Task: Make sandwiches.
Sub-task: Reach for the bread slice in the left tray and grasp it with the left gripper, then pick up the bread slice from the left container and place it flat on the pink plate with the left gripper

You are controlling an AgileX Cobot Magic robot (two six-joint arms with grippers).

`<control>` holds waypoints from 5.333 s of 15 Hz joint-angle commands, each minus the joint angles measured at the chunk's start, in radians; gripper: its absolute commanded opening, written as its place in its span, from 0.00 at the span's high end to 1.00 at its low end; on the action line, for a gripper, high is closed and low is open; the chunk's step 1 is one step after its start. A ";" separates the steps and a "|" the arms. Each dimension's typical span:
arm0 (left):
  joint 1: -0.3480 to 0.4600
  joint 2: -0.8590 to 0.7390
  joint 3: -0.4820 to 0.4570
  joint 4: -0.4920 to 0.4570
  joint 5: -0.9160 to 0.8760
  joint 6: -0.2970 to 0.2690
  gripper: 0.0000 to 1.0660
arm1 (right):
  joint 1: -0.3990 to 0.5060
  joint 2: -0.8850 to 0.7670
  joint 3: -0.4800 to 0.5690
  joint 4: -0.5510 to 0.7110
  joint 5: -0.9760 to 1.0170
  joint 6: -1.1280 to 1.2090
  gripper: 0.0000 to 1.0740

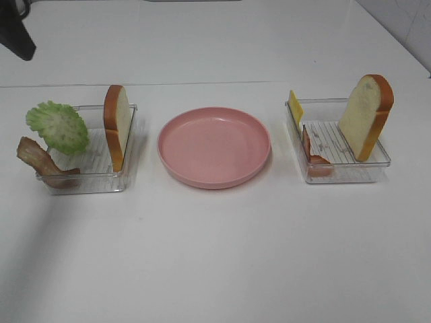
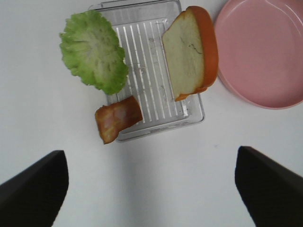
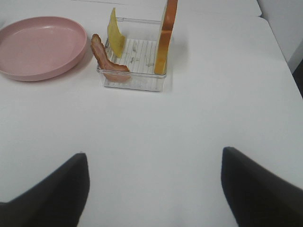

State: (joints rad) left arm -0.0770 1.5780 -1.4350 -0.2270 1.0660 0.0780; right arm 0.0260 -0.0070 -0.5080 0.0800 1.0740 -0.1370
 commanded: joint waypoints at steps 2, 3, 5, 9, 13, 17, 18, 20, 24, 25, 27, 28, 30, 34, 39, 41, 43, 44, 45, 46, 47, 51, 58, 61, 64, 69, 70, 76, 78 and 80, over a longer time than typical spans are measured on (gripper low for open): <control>-0.113 0.135 -0.106 0.072 0.032 -0.109 0.16 | -0.004 -0.014 0.002 0.000 -0.010 -0.005 0.32; -0.147 0.178 -0.142 0.098 0.042 -0.147 0.17 | -0.004 -0.014 0.002 0.000 -0.010 -0.005 0.32; -0.214 0.272 -0.223 0.148 0.056 -0.264 0.17 | -0.004 -0.014 0.002 0.000 -0.010 -0.005 0.32; -0.277 0.390 -0.314 0.168 0.051 -0.310 0.18 | -0.004 -0.014 0.002 0.000 -0.010 -0.005 0.32; -0.280 0.486 -0.344 0.191 0.021 -0.333 0.18 | -0.004 -0.014 0.002 0.000 -0.010 -0.005 0.32; -0.280 0.539 -0.344 0.221 -0.069 -0.333 0.18 | -0.004 -0.014 0.002 0.000 -0.010 -0.005 0.32; -0.280 0.552 -0.344 0.227 -0.080 -0.333 0.18 | -0.004 -0.014 0.002 0.001 -0.010 -0.005 0.32; -0.280 0.571 -0.344 0.227 -0.093 -0.335 0.19 | -0.004 -0.014 0.002 0.001 -0.010 -0.005 0.32; -0.280 0.583 -0.344 0.260 -0.122 -0.351 0.38 | -0.004 -0.014 0.002 0.002 -0.010 -0.005 0.32; -0.280 0.583 -0.344 0.260 -0.122 -0.351 0.44 | -0.004 -0.014 0.002 0.002 -0.010 -0.005 0.32; -0.280 0.583 -0.344 0.260 -0.122 -0.351 0.56 | -0.004 -0.014 0.002 0.002 -0.010 -0.005 0.32; -0.280 0.583 -0.344 0.260 -0.122 -0.351 0.63 | -0.004 -0.014 0.002 0.002 -0.010 -0.005 0.32; -0.280 0.583 -0.344 0.260 -0.121 -0.351 0.76 | -0.004 -0.014 0.002 0.002 -0.010 -0.005 0.32; -0.280 0.582 -0.344 0.257 -0.101 -0.422 1.00 | -0.004 -0.014 0.002 0.002 -0.010 -0.005 0.32; -0.280 0.580 -0.490 0.227 0.155 -0.414 1.00 | -0.004 -0.014 0.002 0.002 -0.010 -0.005 0.32; -0.280 0.576 -0.593 0.200 0.215 -0.380 1.00 | -0.004 -0.014 0.002 0.002 -0.010 -0.005 0.32; -0.280 0.568 -0.650 0.131 0.215 -0.349 1.00 | -0.004 -0.014 0.002 0.003 -0.010 -0.005 0.32; -0.275 0.568 -0.682 0.065 0.214 -0.319 1.00 | -0.004 -0.014 0.002 0.003 -0.010 -0.005 0.32; -0.275 0.568 -0.693 -0.011 0.192 -0.285 1.00 | -0.004 -0.014 0.002 0.003 -0.010 -0.005 0.32; -0.272 0.571 -0.693 -0.091 0.157 -0.236 1.00 | -0.004 -0.014 0.002 0.003 -0.010 -0.005 0.32; -0.272 0.599 -0.693 -0.211 0.093 -0.149 1.00 | -0.004 -0.014 0.002 0.003 -0.010 -0.005 0.32; -0.272 0.712 -0.693 -0.427 0.039 -0.019 1.00 | -0.004 -0.014 0.002 0.003 -0.010 -0.005 0.32; -0.272 0.863 -0.693 -0.618 -0.053 0.083 1.00 | -0.004 -0.014 0.002 0.003 -0.010 -0.005 0.32; -0.272 0.918 -0.693 -0.642 -0.066 0.075 1.00 | -0.004 -0.014 0.002 0.003 -0.010 -0.005 0.32; -0.273 0.928 -0.693 -0.644 -0.082 0.075 1.00 | -0.004 -0.014 0.002 0.003 -0.010 -0.005 0.32; -0.273 0.928 -0.693 -0.645 -0.077 0.072 0.63 | -0.004 -0.014 0.002 0.003 -0.010 -0.005 0.32; -0.273 0.928 -0.693 -0.644 -0.076 0.072 0.47 | -0.004 -0.014 0.002 0.003 -0.010 -0.005 0.32; -0.285 0.861 -0.705 -0.382 -0.060 0.066 0.23 | -0.004 -0.014 0.002 0.004 -0.010 -0.005 0.32; -0.290 0.842 -0.705 -0.275 -0.057 0.019 0.23 | -0.004 -0.014 0.002 0.004 -0.010 -0.005 0.32; -0.291 0.823 -0.705 -0.234 -0.057 0.001 0.23 | -0.004 -0.014 0.002 0.004 -0.010 -0.005 0.32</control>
State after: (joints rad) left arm -0.3600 2.4150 -2.1350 -0.4690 1.0020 0.0870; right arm 0.0260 -0.0070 -0.5080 0.0820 1.0740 -0.1370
